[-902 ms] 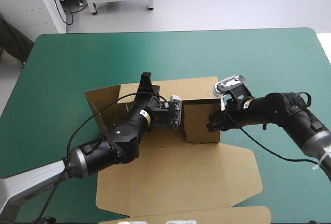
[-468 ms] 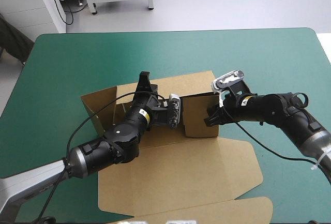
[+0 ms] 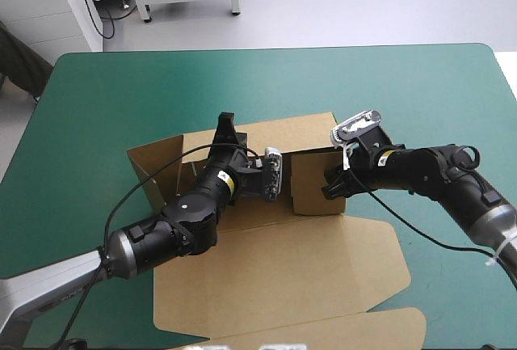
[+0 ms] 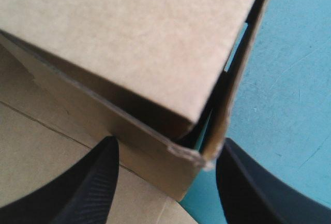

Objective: Fold the box

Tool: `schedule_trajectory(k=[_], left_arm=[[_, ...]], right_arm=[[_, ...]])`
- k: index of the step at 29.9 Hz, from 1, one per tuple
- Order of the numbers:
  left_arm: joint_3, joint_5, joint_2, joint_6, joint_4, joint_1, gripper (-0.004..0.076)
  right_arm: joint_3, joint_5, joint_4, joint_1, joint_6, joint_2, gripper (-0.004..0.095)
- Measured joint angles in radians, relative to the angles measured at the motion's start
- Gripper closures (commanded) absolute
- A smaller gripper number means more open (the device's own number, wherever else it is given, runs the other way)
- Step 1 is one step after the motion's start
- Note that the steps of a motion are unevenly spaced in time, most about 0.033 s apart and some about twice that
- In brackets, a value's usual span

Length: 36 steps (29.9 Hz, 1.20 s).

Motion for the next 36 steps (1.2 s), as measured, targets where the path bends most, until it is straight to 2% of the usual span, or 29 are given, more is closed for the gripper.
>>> schedule_trajectory(k=[11,14,19,28,31,36], left_arm=[[0.000,-0.001,-0.002,0.000,-0.004,0.000,0.0731],[0.000,-0.002,-0.002,0.000,-0.004,0.000,0.0731],[0.000,-0.002,-0.002,0.000,-0.004,0.000,0.0731],[0.000,-0.012,-0.002,0.000,-0.008,-0.001,0.0725],[0.000,-0.004,-0.002,0.000,-0.008,-0.005,0.0672],[0.000,0.034,-0.002,0.000,-0.021,-0.041,0.0461]], right_arm=[[0.000,-0.074,0.012,0.001,-0.005,0.086,0.0385],[-0.005,-0.080,0.016,0.001,0.003,0.093,0.0509],[-0.005,-0.096,0.016,0.001,0.047,0.097,0.0910],[-0.006,-0.115,0.025,-0.004,0.048,0.099,0.0917],[-0.006,-0.117,0.028,-0.004,0.048,0.099,0.0917],[-0.006,-0.132,0.041,-0.004,0.048,0.105,0.0917]])
